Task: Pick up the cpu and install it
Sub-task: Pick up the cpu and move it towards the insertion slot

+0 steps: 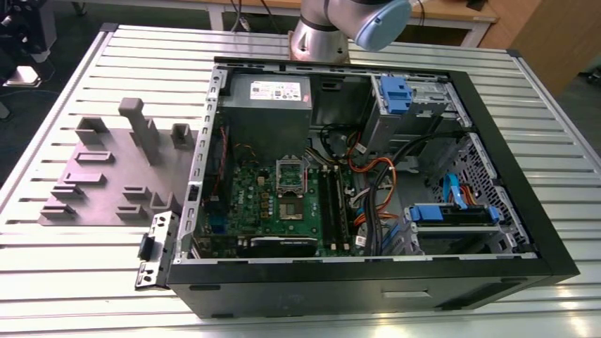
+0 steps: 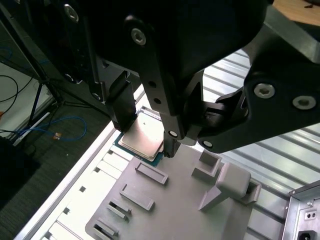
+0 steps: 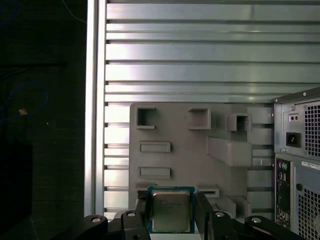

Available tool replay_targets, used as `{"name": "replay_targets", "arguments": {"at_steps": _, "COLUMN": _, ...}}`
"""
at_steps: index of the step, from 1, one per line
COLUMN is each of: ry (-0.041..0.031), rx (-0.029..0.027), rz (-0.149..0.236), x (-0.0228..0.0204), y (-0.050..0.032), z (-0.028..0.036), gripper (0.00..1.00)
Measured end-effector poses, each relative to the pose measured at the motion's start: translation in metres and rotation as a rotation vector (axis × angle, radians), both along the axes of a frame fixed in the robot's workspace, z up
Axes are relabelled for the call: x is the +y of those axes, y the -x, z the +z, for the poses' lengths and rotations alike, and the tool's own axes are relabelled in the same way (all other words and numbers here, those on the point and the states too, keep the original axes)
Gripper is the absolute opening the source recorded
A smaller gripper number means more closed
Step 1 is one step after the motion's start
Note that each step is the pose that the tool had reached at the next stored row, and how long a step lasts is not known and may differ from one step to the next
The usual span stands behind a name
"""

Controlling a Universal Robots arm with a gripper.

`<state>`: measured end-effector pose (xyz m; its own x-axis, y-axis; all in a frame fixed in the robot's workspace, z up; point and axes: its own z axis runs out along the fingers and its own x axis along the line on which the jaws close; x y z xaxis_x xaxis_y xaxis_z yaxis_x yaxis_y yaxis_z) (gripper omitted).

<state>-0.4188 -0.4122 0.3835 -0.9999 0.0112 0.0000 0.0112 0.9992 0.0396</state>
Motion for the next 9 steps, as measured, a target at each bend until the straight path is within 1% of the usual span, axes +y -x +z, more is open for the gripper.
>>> {"name": "replay_targets", "arguments": {"at_steps": 9, "ry": 0.0001, "rx": 0.0000, "rz": 0.000, "x": -0.0028, "y": -0.0004, "z": 0.0000, "gripper": 0.47}}
